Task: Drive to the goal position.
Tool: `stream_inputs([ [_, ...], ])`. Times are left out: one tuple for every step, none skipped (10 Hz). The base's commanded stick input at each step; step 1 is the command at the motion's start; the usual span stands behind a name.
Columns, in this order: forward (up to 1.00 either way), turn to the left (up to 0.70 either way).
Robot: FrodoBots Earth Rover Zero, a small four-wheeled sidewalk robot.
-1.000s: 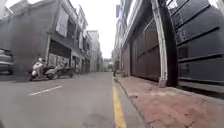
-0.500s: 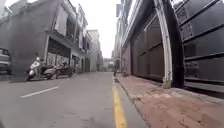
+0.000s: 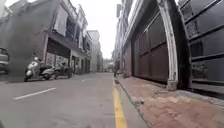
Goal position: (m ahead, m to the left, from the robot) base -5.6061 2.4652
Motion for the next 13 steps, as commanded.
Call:
stream_inputs([
  [0.47,0.01],
  [0.47,0.01],
  [0.47,0.01],
  [0.47,0.01],
  [0.47,0.01],
  [0.47,0.01],
  [0.47,0.01],
  [0.47,0.01],
  [0.47,0.01],
  [0.47,0.01],
  [0.47,0.01],
  [0.47,0.01],
  [0.47,0.01],
])
